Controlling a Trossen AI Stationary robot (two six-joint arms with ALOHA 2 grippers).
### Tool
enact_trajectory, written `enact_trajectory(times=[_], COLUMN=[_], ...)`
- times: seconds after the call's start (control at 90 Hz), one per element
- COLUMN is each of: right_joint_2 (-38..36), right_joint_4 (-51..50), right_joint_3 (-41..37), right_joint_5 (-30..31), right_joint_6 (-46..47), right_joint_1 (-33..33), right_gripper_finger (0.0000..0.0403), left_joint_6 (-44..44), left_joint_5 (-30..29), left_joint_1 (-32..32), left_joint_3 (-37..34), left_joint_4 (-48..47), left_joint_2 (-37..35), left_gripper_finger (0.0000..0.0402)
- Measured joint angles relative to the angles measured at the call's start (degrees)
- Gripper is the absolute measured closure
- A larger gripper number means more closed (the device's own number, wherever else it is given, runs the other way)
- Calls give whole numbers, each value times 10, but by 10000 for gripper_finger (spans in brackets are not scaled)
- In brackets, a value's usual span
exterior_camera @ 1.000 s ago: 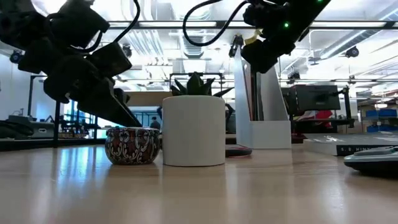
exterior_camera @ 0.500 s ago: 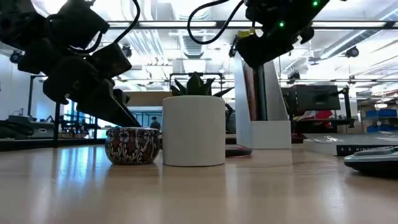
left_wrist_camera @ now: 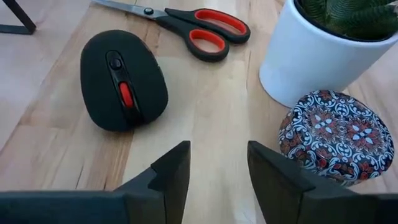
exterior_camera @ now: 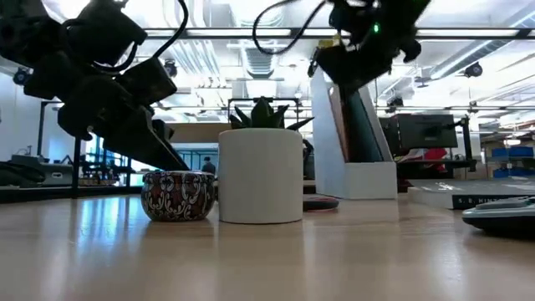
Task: Stock shelves
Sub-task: Remove the blue book from the white file holder
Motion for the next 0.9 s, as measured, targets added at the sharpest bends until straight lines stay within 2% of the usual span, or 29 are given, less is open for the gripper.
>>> enact_trajectory(times=[0.244,0.544,0.678,0.9], right_joint_2=[-13,-44,-56,-67], right_joint_4=[-93,-127,-172,-251], right_joint_3=[94,246,280,276], right_joint_5=[42,54,55,61], right_joint_6=[-19,-153,-138,-60], right_joint_1=[4,17,16,14], right_gripper_finger=[399,400,400,400], left_joint_6=[0,-2,-4,-7], left_joint_5=[0,-5,-5,-5], left_joint_1=[0,0,0,0], left_joint_3=[0,-1,-1,-1], left_joint_4=[1,2,8,11], left_joint_2=[0,0,0,0], left_gripper_finger=[258,247,246,255])
